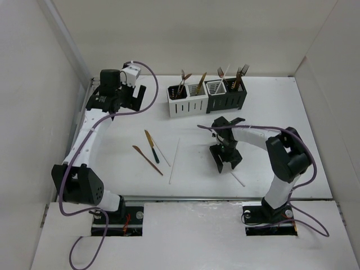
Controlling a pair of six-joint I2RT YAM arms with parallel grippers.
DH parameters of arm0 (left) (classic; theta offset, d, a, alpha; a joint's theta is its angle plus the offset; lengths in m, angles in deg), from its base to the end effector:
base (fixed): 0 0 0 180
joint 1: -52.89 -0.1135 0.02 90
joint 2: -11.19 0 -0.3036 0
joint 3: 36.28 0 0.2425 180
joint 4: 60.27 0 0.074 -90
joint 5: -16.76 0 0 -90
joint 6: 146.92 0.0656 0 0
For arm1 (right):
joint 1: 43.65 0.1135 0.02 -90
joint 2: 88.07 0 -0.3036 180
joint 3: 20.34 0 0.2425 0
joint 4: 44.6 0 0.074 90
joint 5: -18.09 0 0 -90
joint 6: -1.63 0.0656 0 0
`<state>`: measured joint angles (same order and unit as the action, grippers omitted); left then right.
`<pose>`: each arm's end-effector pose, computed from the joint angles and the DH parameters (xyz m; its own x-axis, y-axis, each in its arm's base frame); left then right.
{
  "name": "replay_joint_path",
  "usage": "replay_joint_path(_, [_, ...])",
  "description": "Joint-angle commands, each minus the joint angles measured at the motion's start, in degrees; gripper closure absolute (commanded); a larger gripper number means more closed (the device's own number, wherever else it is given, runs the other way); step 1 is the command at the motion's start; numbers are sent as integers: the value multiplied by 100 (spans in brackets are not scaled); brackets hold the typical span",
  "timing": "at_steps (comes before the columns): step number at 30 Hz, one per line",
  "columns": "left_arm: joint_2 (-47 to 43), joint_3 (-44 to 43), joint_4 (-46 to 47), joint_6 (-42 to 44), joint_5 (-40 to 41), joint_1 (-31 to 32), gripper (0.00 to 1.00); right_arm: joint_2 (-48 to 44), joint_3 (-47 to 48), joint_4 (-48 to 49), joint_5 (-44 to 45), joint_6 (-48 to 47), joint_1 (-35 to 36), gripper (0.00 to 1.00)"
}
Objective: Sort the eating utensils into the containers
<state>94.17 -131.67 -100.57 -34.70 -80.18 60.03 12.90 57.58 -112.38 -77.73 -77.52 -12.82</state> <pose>0.3390 -0.0505 0.4019 -0.3429 0.4213 -0.8396 0.3878 0.8776 0.2819 0.2533 0.1589 0.1774 -0.9390 -0.3423 0.0333 -0.3379 0.9362 0.0969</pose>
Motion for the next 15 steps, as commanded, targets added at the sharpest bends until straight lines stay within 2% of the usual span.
replay_joint_path(1, [-458,20,400,-1147,718,16,0,80,-110,62,240,496,-59,30])
replay_joint_path(4, [-580,20,348,-1387,817,16,0,264,-250,343,354,576,-7,34])
replay_joint_path(7, [-643,72,286,-1387,817,16,0,467,-251,615,275,576,54,45])
replay_joint_path(8, [-712,72,286,-1387,817,16,0,572,-164,617,275,576,168,51])
replay_joint_path(9, [-713,142,338,-1387,1000,16,0,625,-67,669,388,576,247,68])
replay_joint_path(11, [-775,213,391,-1326,1150,16,0,835,301,669,757,576,520,85])
replay_joint_path(12, [-827,265,392,-1325,1221,16,0,915,581,669,1045,576,651,89])
replay_joint_path(15, [-827,266,453,-1264,1274,-37,0,1222,987,669,1329,576,705,88])
